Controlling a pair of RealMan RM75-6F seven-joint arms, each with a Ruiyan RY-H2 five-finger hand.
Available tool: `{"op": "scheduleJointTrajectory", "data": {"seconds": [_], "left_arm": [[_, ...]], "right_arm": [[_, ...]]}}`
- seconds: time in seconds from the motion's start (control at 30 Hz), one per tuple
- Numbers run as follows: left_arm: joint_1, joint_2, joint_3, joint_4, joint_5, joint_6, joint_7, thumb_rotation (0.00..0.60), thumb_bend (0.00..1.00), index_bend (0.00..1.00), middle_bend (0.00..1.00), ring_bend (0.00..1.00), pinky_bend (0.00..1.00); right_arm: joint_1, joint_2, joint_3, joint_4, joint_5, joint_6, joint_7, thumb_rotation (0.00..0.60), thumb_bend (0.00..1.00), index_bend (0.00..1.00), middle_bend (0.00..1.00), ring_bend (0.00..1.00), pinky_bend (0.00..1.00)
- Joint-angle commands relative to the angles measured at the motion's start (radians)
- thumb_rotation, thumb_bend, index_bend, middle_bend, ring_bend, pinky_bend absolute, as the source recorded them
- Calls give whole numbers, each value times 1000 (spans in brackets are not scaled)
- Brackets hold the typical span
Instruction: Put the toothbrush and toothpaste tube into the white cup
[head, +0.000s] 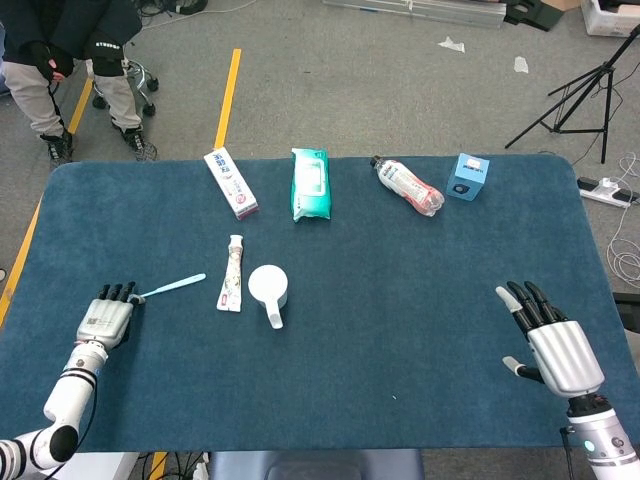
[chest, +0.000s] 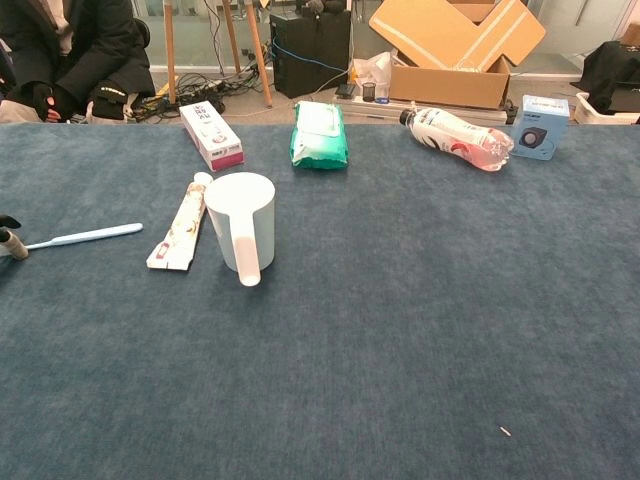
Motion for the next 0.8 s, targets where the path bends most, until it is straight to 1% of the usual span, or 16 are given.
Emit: {"op": "scheduleJointTrajectory", "data": {"seconds": [0.03, 0.13, 0.2, 0.23, 0.27, 0.37, 0.43, 0.47, 0.57, 0.6, 0.63, 0.67, 0.73, 0.8], "left_arm": [[-7, -8, -10, 39, -32, -20, -3, 600, 880, 153, 0, 0, 0], [-7, -4, -15, 53, -42, -21, -7, 600, 880, 152, 0, 0, 0], [-6, 13, -20, 34, -49, -15, -11, 600, 880, 157, 0, 0, 0], [-7, 24, -24, 16, -56, -9, -11, 600, 877, 181, 0, 0, 0], [-7, 38, -31, -8, -63, -5, -15, 600, 875, 200, 0, 0, 0], [-10, 100, -55, -114, -79, -1, -41, 600, 853, 296, 0, 0, 0], [-13, 141, -70, -186, -76, 12, -56, 600, 812, 355, 0, 0, 0], [-12, 154, -79, -212, -70, 23, -67, 600, 797, 365, 0, 0, 0], [-3, 159, -121, -259, -36, 76, -131, 600, 710, 381, 0, 0, 0], [-1, 149, -139, -261, -23, 95, -159, 600, 657, 378, 0, 0, 0], [0, 139, -153, -257, -16, 106, -180, 600, 575, 372, 0, 0, 0], [-1, 126, -167, -250, -12, 115, -200, 600, 517, 367, 0, 0, 0], [-8, 93, -200, -224, -24, 120, -242, 600, 332, 358, 0, 0, 0], [-23, 72, -226, -204, -66, 97, -264, 600, 247, 358, 0, 0, 0]], "right_arm": [[-1, 1, 0, 0, -1, 0, 2, 600, 0, 33, 112, 57, 424], [-1, 2, 0, 0, -1, 0, 4, 600, 0, 33, 112, 57, 424], [-2, 3, 0, 0, -2, 0, 5, 600, 0, 33, 112, 57, 424], [-2, 4, 1, 0, -2, 1, 6, 600, 0, 33, 112, 57, 424], [-2, 4, 1, 0, -2, 1, 7, 600, 0, 33, 112, 57, 424], [-3, 3, 1, 0, -3, 1, 6, 600, 0, 33, 112, 57, 424], [-3, 2, 1, -1, -4, -1, 2, 600, 0, 33, 112, 57, 424], [-3, 1, 0, -1, -4, -2, 0, 600, 0, 33, 112, 57, 424], [-1, -2, -1, -1, -5, -8, -7, 600, 0, 36, 113, 57, 424], [0, -2, -1, -1, -5, -11, -10, 600, 0, 38, 113, 57, 424], [1, -3, -2, -2, -4, -13, -11, 600, 0, 40, 113, 57, 424], [1, -2, -2, -2, -4, -15, -12, 600, 0, 42, 113, 57, 424], [2, -2, -1, -3, -2, -17, -12, 600, 0, 42, 113, 57, 424], [2, -1, 0, -3, 0, -18, -9, 600, 0, 43, 113, 57, 424]]}}
